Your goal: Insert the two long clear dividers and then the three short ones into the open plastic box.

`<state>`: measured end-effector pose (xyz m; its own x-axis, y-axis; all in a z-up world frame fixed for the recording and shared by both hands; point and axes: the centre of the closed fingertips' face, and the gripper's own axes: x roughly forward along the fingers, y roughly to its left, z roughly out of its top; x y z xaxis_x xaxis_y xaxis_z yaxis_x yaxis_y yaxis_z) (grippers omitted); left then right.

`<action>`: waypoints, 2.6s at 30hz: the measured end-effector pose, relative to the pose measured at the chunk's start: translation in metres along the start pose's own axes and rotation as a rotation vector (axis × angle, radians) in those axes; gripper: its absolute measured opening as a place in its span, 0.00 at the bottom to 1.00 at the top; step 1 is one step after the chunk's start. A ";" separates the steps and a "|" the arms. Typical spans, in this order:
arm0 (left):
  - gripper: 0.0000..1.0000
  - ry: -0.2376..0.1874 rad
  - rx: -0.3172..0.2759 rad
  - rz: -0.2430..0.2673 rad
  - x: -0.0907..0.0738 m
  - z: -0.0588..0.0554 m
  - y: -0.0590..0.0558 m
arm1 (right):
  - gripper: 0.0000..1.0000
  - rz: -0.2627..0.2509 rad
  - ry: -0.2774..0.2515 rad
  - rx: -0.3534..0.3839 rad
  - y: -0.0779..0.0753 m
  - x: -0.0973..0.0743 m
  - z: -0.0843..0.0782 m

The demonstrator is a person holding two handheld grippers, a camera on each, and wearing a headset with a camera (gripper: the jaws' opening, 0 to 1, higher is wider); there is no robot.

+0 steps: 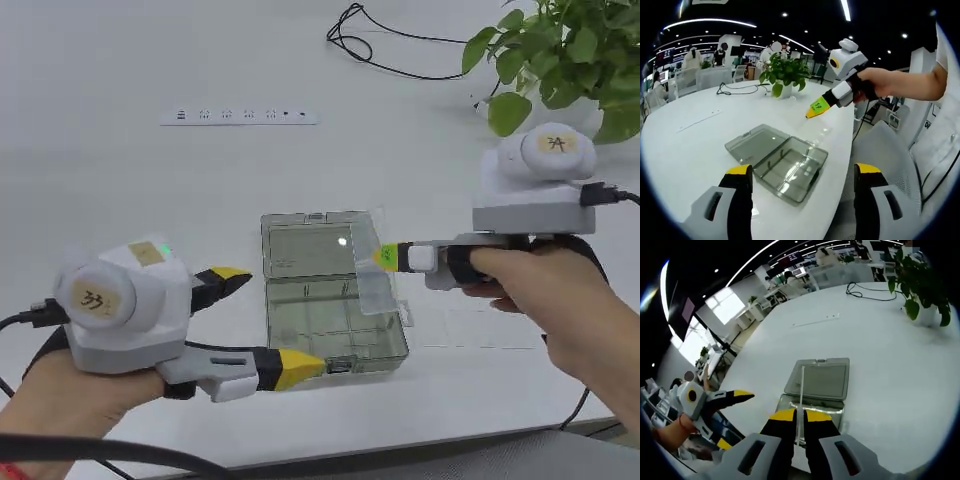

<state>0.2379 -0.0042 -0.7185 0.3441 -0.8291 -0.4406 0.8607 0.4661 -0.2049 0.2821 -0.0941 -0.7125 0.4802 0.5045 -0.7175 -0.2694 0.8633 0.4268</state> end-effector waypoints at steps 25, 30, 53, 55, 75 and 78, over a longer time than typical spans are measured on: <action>0.94 0.013 0.034 -0.052 -0.005 -0.019 0.006 | 0.07 -0.128 0.245 0.165 -0.030 0.042 -0.042; 0.93 0.006 0.027 -0.053 -0.005 -0.019 0.005 | 0.07 -0.139 0.266 0.159 -0.034 0.048 -0.046; 0.92 0.002 0.007 -0.057 -0.003 -0.020 0.004 | 0.07 -0.156 0.265 0.148 -0.043 0.057 -0.048; 0.92 0.003 0.007 -0.059 -0.002 -0.020 0.003 | 0.07 -0.159 0.266 0.123 -0.040 0.058 -0.048; 0.94 0.018 0.006 -0.057 -0.001 -0.026 0.005 | 0.09 -0.139 0.278 0.047 -0.036 0.075 -0.057; 0.95 0.027 0.009 -0.055 0.000 -0.029 0.006 | 0.10 -0.136 0.277 0.043 -0.037 0.077 -0.059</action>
<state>0.2320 0.0081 -0.7451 0.2859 -0.8447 -0.4525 0.8814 0.4171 -0.2216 0.2795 -0.0866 -0.8159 0.2618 0.3738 -0.8898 -0.1803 0.9247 0.3354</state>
